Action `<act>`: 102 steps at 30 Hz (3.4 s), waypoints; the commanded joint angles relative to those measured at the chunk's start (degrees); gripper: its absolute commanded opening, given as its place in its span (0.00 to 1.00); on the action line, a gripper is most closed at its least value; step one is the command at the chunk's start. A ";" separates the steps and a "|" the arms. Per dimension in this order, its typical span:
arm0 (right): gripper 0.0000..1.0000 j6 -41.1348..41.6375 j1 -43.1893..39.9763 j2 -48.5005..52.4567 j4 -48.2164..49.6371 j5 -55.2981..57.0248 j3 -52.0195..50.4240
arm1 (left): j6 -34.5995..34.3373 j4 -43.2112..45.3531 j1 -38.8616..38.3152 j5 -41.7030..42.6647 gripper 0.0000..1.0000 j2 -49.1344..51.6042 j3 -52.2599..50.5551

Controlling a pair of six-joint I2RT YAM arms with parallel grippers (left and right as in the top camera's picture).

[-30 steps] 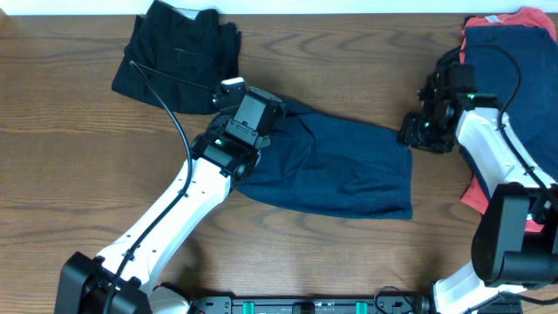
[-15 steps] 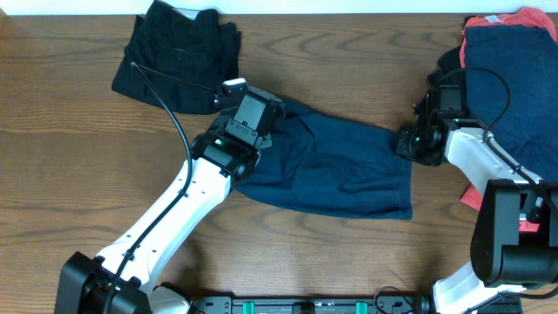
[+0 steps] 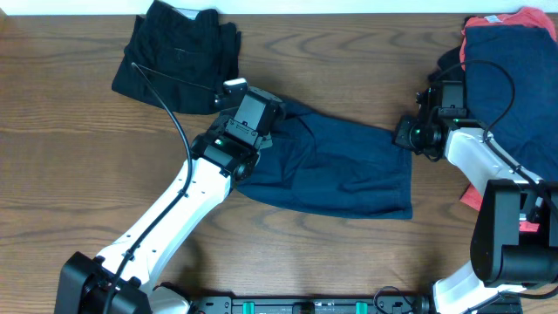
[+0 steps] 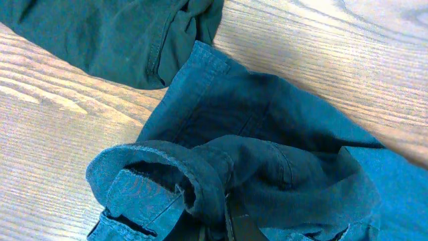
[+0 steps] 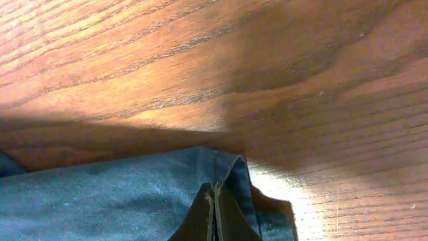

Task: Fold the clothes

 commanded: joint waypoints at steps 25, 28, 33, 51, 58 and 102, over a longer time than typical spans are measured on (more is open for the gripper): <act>0.01 -3.17 -1.09 -23.87 -35.85 9.86 19.15 | 9.70 4.04 7.58 -0.09 0.06 -5.90 0.28; 0.02 -3.37 -0.42 -21.81 -35.85 6.19 16.63 | 9.70 4.83 7.58 -0.09 0.06 -5.88 0.28; 0.15 -3.28 1.40 -17.94 -35.60 2.62 12.09 | 9.70 4.83 7.58 -0.11 0.06 -5.88 0.28; 0.11 -3.04 11.96 -2.51 -22.08 -4.13 1.49 | 9.68 2.86 7.58 -0.07 0.06 -3.21 0.24; 0.09 -2.43 11.93 -0.11 -20.15 -3.91 1.44 | 7.96 5.49 7.58 1.22 0.06 2.54 0.17; 0.29 -18.99 0.37 13.29 11.50 6.08 -0.31 | 10.36 4.72 13.16 5.64 0.98 8.85 1.79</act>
